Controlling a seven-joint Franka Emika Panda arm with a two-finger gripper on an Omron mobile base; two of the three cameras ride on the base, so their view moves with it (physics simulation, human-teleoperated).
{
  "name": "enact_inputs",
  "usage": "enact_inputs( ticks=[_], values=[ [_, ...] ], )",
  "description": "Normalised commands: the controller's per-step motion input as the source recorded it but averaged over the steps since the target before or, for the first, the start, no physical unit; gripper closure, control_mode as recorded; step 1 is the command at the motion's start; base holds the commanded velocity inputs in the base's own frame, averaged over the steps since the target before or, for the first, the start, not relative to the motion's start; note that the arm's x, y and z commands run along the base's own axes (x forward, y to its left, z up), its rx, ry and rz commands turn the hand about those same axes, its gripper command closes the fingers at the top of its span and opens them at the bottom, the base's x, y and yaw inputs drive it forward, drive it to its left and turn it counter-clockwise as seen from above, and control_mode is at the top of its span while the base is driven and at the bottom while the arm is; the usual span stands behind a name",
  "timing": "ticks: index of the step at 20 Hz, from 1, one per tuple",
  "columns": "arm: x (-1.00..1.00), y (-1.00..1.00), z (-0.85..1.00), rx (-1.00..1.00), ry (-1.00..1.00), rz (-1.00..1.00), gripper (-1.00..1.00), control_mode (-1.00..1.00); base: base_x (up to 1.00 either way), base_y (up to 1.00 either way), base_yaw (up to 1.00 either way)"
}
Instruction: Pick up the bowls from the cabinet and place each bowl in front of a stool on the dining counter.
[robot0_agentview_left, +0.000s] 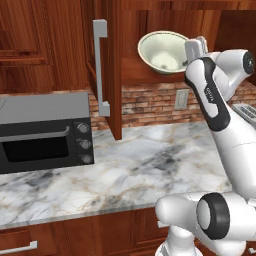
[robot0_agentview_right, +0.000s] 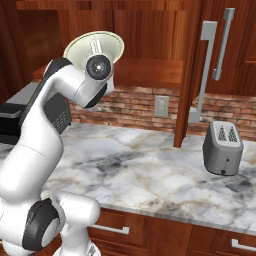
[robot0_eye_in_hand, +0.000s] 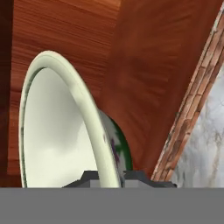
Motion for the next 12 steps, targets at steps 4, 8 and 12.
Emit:
enact_inputs(
  ticks=[4, 8, 12],
  values=[
    [-0.72, -0.04, 0.20, 0.01, 0.03, -0.03, 1.00, -1.00, 0.00, 0.00, 0.00],
    [-0.73, -0.02, 0.25, 0.00, 0.12, -0.01, 1.00, -1.00, 0.00, 0.00, 0.00],
    [-0.75, -0.02, 0.18, 0.00, 0.20, 0.00, 1.00, -1.00, 0.00, 0.00, 0.00]
  ],
)
